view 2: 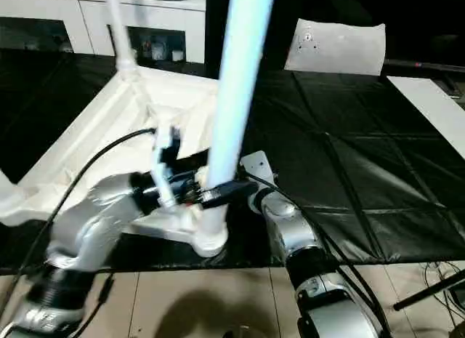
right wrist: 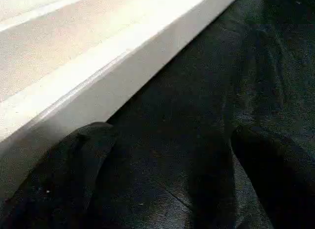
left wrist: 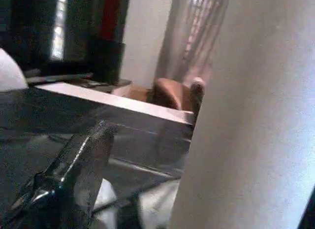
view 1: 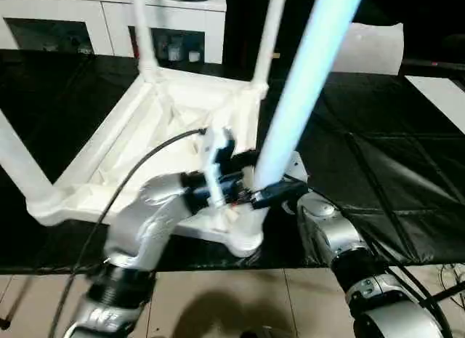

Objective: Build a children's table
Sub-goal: Rotate table base

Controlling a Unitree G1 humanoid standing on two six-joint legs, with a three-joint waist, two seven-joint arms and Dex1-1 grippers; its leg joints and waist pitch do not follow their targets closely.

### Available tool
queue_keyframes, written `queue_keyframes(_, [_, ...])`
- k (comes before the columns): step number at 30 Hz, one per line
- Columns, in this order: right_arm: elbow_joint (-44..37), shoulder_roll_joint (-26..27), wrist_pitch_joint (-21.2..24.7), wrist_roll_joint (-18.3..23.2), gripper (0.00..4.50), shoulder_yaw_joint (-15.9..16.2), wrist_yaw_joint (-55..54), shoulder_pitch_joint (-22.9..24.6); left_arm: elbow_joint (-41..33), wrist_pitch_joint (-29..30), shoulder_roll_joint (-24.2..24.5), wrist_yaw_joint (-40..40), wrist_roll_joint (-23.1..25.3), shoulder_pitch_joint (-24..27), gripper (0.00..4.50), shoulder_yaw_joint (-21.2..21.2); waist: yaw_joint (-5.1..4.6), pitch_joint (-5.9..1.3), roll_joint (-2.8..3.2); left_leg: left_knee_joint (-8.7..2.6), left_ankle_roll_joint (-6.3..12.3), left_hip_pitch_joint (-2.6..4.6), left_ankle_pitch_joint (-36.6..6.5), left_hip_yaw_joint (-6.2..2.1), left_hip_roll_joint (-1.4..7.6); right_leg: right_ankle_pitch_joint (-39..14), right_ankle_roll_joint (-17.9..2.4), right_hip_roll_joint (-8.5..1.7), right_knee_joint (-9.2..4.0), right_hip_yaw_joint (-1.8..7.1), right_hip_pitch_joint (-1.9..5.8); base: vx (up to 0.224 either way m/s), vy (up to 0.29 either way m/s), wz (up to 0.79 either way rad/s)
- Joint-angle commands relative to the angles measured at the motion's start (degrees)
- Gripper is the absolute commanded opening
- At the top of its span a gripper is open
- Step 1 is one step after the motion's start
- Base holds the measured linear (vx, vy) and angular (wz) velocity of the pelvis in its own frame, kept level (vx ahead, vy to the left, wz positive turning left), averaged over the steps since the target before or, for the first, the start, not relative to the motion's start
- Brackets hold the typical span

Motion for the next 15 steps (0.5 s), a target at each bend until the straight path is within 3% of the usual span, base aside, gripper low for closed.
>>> queue_keyframes(1, [0.4, 1.1, -1.1, 0.1, 4.50, 0.3, 0.1, -0.8, 3.1, -3.8, -1.2, 4.0, 3.0, -2.6, 4.38, 0.1, 0.43, -3.60, 0.86, -4.50, 0.86, -0.64, -4.8, 0.09, 1.78, -7.7, -11.6, -4.25, -3.47, 3.21, 4.06, 0.000, 0.000, 0.00])
queue_keyframes(6, [-0.9, -1.6, -2.7, 1.6, 4.50, -3.8, -1.2, 0.5, 7.7, -8.7, -1.2, 8.1, 7.6, -4.6, 4.38, 0.7, 0.70, -3.54, 0.71, -4.44, 0.92, -0.35, -6.9, 0.07, 1.80, -13.2, -9.4, -4.30, -4.11, 3.15, 3.65, 0.000, 0.000, 0.00])
queue_keyframes(8, [-4.2, -4.1, -3.2, 2.7, 4.50, -5.6, 0.6, 2.3, 6.9, -7.7, -1.9, 7.9, 6.0, -3.9, 4.38, 1.8, 1.06, -3.59, 0.93, -4.40, 1.05, -0.35, -5.7, 0.12, 1.82, -11.8, -9.7, -4.26, -3.87, 3.18, 3.61, 0.000, 0.000, 0.00])
queue_keyframes(11, [-8.8, -6.2, -3.4, 3.2, 4.50, -6.3, 2.8, 4.6, 6.7, -9.5, -2.6, 10.0, 6.2, -3.0, 4.38, 3.2, 1.55, -3.70, 0.77, -4.28, 2.20, -0.48, -3.8, 0.28, 1.86, -7.3, -10.6, -4.14, -3.57, 3.22, 3.85, 0.000, 0.000, 0.00])
queue_keyframes(15, [-17.3, -8.7, -0.6, 5.3, 4.50, -7.1, 6.3, 8.5, 5.9, -9.7, -2.4, 10.8, 4.8, -1.0, 4.38, 4.2, 1.63, -3.64, 0.68, -4.29, 2.88, -0.61, -4.7, 0.32, 1.67, -9.2, -10.5, -4.12, -3.82, 3.13, 3.98, 0.000, 0.000, 0.00])
